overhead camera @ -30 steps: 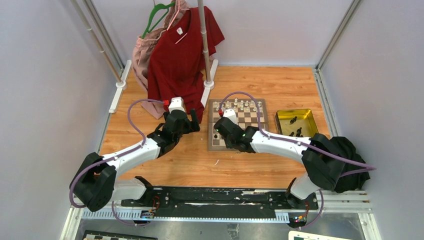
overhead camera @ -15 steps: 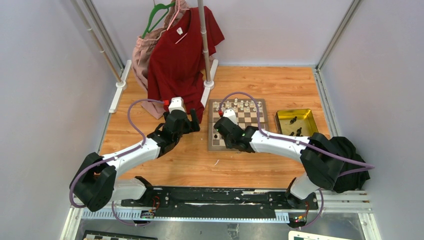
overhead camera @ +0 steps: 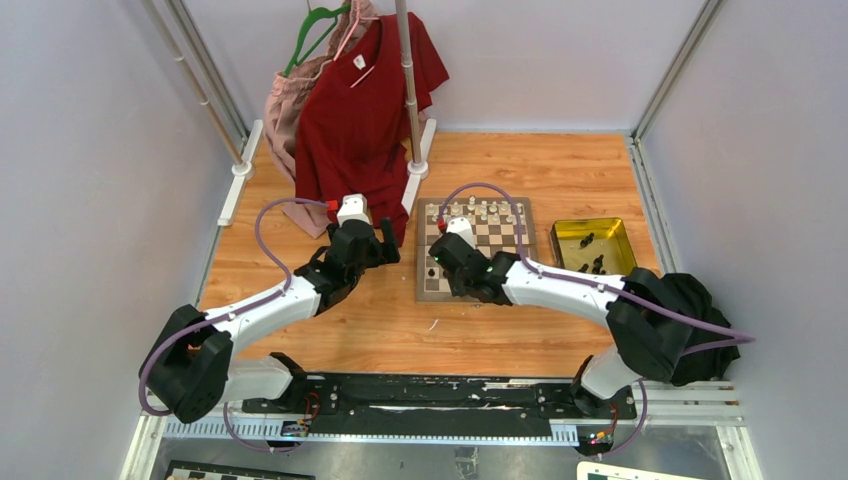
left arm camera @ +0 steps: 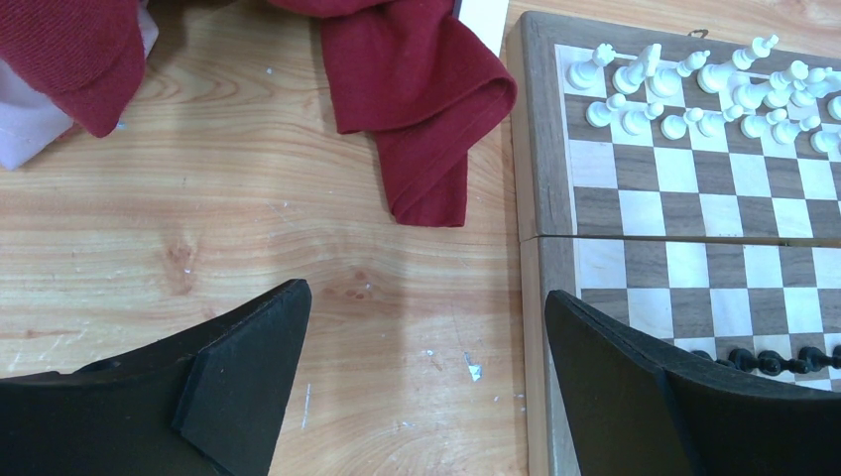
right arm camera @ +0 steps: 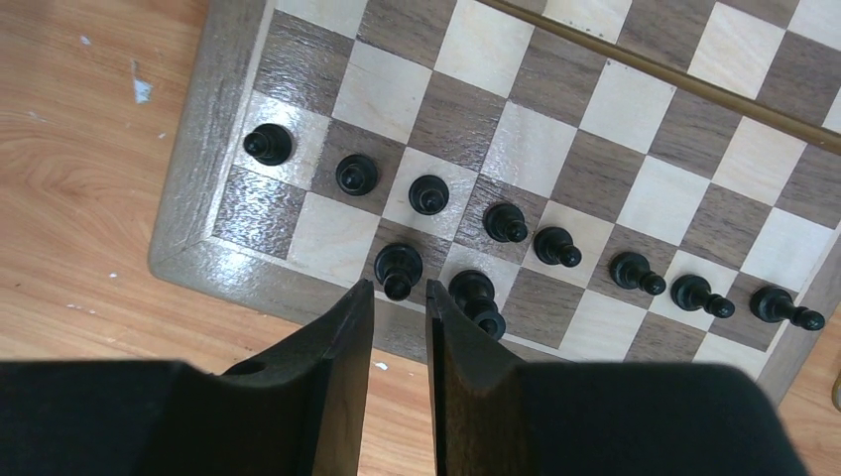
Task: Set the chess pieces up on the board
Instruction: Place the chess piece on the chessboard, then pick up the chess piece from the storage box.
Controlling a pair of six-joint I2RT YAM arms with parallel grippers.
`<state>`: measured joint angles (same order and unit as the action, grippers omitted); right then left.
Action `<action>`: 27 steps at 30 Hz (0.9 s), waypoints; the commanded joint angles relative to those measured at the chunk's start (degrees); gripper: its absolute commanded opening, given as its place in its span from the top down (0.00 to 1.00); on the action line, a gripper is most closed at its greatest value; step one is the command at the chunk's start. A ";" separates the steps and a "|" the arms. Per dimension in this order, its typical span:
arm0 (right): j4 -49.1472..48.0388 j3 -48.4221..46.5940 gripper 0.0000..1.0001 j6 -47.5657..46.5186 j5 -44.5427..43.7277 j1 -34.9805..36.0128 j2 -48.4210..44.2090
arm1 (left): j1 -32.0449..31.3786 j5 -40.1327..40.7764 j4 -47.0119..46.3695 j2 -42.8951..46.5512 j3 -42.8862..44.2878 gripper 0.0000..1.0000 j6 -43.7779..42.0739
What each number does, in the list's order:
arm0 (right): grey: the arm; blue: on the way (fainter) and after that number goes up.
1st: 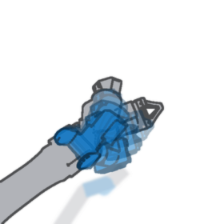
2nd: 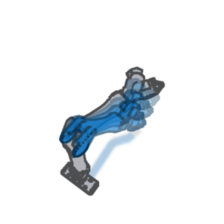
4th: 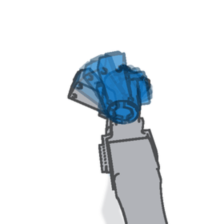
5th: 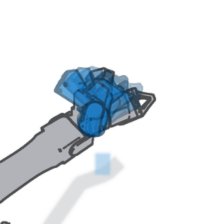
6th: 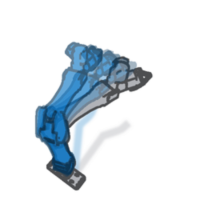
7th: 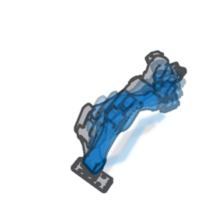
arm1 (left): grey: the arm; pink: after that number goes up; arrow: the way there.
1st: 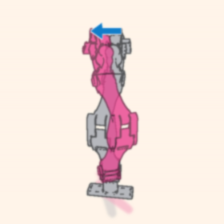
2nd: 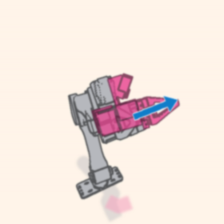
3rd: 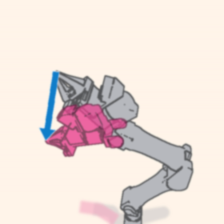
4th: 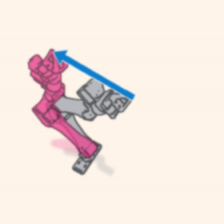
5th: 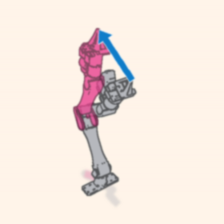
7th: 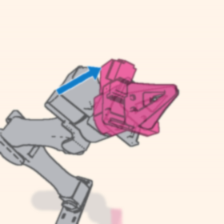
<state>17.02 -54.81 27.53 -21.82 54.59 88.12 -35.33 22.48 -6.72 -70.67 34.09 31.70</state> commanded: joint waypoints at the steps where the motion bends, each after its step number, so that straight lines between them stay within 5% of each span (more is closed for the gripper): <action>1: 0.89 -0.48 0.70 -1.17 -0.04 -0.50 -3.71 | -0.22 0.41 -0.32 0.72 0.66 0.06 -0.13; 12: 4.39 -1.92 0.70 -5.13 -9.83 -1.74 -17.64 | -0.96 1.34 0.39 1.95 2.00 0.06 -0.42; 19: 4.94 1.37 0.68 -4.67 -11.01 -18.62 -24.76 | -1.32 0.48 0.18 -1.31 4.05 0.06 -0.81; 27: 3.28 3.87 0.60 -2.32 -5.58 -41.48 -19.32 | -1.23 -2.82 -2.12 -6.14 5.16 0.06 -0.73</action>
<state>19.81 -52.53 23.49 -29.54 19.64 65.67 -36.25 21.43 -6.44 -74.72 37.82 31.51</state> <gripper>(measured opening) 0.385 0.938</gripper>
